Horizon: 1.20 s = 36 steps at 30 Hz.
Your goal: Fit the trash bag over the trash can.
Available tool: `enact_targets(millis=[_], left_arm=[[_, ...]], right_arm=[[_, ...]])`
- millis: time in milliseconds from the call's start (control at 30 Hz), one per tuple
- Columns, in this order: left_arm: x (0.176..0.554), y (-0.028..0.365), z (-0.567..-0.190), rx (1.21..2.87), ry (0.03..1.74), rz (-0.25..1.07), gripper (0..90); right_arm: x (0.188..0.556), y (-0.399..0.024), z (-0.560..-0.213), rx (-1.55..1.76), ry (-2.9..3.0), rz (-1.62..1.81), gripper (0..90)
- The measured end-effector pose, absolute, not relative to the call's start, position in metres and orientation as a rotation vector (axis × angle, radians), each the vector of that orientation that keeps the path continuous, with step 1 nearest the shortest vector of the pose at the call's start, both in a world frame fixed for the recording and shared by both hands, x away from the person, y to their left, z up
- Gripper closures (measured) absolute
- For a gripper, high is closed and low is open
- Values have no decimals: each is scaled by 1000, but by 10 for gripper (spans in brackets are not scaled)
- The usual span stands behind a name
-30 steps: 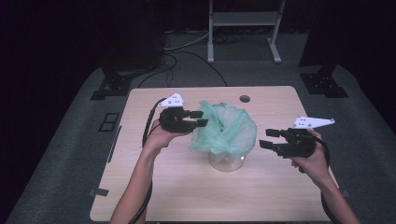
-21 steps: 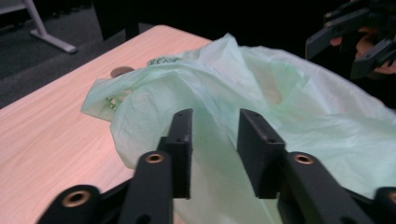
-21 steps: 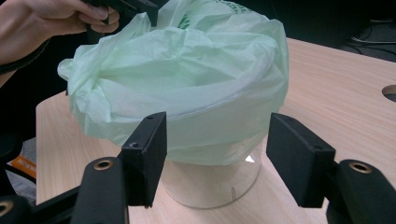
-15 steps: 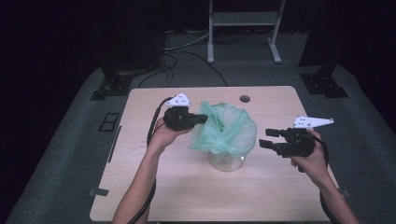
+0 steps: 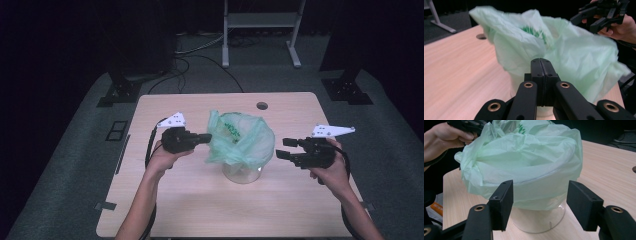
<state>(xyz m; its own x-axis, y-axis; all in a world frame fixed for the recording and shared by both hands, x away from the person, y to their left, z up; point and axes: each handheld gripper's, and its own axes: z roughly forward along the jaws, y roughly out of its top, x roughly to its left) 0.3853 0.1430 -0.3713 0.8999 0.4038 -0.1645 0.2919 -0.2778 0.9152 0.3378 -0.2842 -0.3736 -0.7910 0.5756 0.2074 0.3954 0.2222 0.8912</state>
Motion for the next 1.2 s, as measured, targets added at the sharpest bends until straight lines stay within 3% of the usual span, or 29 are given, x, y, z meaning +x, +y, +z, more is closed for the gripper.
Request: enact_targets(millis=[267, 567, 967, 1067, 1200], left_arm=[[386, 146, -398, 1884, 560, 67, 900], [388, 143, -399, 1891, 561, 57, 900], [388, 141, -397, 1889, 551, 56, 900], [387, 142, -397, 1882, 555, 53, 900], [386, 144, -399, 1881, 558, 49, 900]], right_arm=[[340, -276, -377, 885, 2363, 1575, 374], [338, -266, -386, 762, 2425, 1491, 390], [337, -262, -387, 779, 2481, 1412, 837], [337, -262, -386, 824, 2496, 1401, 900], [336, -263, -385, 868, 2512, 1384, 900]])
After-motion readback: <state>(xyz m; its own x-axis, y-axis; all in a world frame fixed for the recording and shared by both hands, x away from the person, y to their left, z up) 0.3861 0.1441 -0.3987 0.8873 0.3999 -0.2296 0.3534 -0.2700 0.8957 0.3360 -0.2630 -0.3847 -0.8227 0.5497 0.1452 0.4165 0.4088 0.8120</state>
